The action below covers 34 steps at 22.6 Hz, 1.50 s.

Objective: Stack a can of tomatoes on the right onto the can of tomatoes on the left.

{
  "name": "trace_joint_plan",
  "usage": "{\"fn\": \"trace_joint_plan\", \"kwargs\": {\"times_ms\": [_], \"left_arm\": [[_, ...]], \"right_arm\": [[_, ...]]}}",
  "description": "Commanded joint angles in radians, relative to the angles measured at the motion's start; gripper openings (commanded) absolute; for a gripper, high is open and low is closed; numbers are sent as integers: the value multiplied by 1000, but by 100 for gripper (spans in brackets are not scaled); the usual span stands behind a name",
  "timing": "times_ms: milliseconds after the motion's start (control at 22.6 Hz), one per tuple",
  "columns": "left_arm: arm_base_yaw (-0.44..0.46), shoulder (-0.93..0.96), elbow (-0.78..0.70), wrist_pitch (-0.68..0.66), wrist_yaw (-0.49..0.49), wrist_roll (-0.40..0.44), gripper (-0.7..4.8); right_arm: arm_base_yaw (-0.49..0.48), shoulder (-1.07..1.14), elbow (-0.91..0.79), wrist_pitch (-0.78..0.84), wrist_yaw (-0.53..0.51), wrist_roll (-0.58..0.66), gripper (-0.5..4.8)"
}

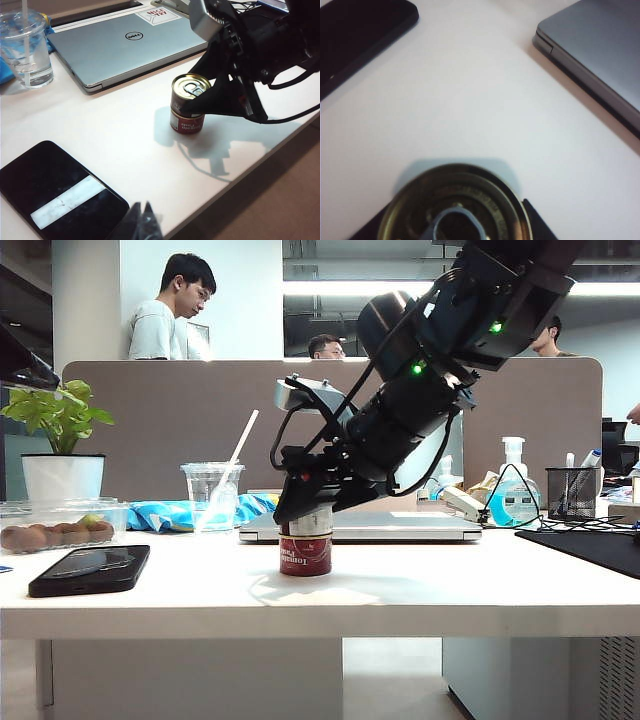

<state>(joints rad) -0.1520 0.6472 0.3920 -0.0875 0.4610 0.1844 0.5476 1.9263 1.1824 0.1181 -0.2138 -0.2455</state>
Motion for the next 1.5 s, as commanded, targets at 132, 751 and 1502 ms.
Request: {"fn": "trace_joint_plan", "kwargs": {"times_ms": [132, 751, 1502], "left_arm": [[0, -2, 7, 15, 2, 3, -5], [-1, -33, 6, 122, -167, 10, -4], [-1, -32, 6, 119, -169, 10, -4]], "right_arm": [[3, -2, 5, 5, -3, 0, 383], [11, -388, 0, -119, 186, 14, -6], [-44, -1275, -633, 45, 569, 142, -6]]}}
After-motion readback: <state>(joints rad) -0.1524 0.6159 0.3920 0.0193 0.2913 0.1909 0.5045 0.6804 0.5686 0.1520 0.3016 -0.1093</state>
